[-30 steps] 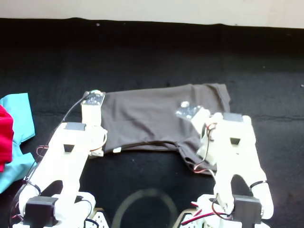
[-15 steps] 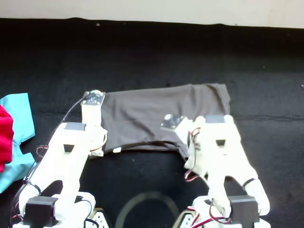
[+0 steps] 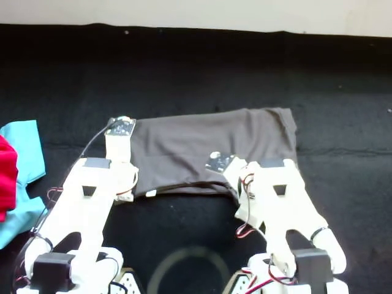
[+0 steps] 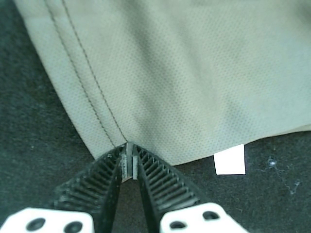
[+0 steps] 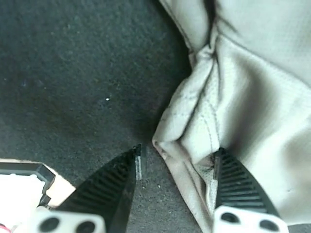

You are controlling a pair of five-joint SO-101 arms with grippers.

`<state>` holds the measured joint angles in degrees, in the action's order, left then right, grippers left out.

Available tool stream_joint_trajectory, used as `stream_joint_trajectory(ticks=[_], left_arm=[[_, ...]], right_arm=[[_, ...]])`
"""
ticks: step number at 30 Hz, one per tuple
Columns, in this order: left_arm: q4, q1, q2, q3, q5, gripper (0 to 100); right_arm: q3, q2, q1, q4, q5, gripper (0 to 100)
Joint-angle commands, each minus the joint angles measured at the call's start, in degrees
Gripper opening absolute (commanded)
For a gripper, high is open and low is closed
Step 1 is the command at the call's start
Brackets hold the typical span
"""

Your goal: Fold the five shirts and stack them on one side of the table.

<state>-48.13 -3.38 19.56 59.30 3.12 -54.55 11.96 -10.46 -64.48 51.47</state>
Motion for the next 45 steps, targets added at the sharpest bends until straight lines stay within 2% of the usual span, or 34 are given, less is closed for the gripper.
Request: stream_joint_trajectory(ticks=[1,5,10,15,25,32,37,45], left_arm=[[0.70,0.22,-0.13,0.40,0.09,1],[0.62,0.22,-0.13,0.40,0.09,1],[0.62,0.22,-0.13,0.40,0.09,1],[0.62,0.22,-0.13,0.40,0.09,1],[0.62,0.22,-0.13,0.40,0.09,1],[0.62,0.22,-0.13,0.40,0.09,1],[0.62,0.22,-0.13,0.40,0.09,1],[0.62,0.22,-0.13,0.40,0.09,1]], right_arm=[[1.63,-6.46,0.04,1.10,-0.44,14.7],[5.41,-7.78,2.86,1.10,-0.53,0.1],[13.32,-7.78,8.04,-3.56,-0.18,0.6],[22.20,-7.78,8.04,-10.51,-0.18,0.6],[35.56,-9.63,7.96,-10.68,-0.44,0.6],[49.27,-22.37,7.34,-11.21,-0.62,2.8],[60.62,-30.73,6.46,-10.86,-8.00,11.7],[76.53,-41.63,5.76,-12.88,-16.97,12.2]])
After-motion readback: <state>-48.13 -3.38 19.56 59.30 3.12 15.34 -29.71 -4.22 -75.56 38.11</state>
